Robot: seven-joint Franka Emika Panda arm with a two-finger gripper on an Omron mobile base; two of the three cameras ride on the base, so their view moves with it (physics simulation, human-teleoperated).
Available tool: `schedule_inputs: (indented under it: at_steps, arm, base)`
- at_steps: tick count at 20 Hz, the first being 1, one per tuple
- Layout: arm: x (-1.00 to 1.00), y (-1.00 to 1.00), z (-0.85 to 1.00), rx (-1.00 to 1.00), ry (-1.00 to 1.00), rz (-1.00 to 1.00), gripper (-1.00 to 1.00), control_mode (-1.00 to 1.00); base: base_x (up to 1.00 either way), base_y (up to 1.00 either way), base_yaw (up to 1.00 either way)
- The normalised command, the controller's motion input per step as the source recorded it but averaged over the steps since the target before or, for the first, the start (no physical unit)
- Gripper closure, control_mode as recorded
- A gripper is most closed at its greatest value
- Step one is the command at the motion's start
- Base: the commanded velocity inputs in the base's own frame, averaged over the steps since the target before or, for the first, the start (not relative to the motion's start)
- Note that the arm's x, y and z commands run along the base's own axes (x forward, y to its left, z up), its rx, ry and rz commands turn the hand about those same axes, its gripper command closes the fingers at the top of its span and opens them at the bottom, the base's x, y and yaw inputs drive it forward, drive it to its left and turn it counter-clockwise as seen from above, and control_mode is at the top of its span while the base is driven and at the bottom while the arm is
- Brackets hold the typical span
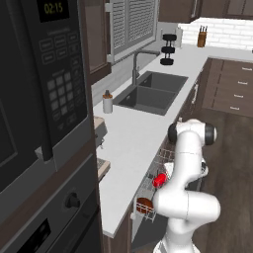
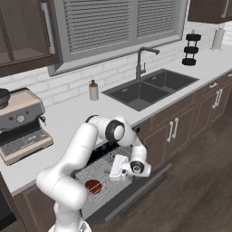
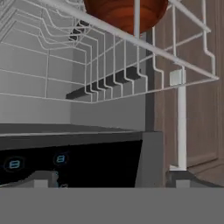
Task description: Pick up the cup and bowl from the counter, place them in the dishwasher, and close the dishwasher door.
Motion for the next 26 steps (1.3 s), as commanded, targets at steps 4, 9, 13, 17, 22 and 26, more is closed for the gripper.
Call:
schedule_inputs:
  at_steps: [4, 9, 13, 17, 22, 26]
  arm:
    - [-0.46, -0.76, 0.81, -0.05, 0.00, -0.08, -1.00, -1.00]
    - [-0.46, -1.00, 0.13, -0.06, 0.00, -0.15, -1.00, -1.00]
    - [-0.43, -1.00, -0.15, -0.01, 0.00, -0.21, -1.00, -1.00]
    - [-0.24, -1.00, -0.44, 0.00, 0.02, -0.23, -1.00, -1.00]
    - [-0.01, -0.98, -0.82, 0.04, 0.13, -0.22, -1.00, -1.00]
    - [0.06, -0.75, -1.00, 0.10, 0.14, -0.18, -1.00, -1.00]
  base:
    - [0.00, 0.00, 0.00]
    - [0.00, 0.00, 0.00]
    - [0.00, 0.00, 0.00]
    - [0.00, 0.00, 0.00]
    - [0.00, 0.00, 0.00]
    - [0.00, 0.00, 0.00]
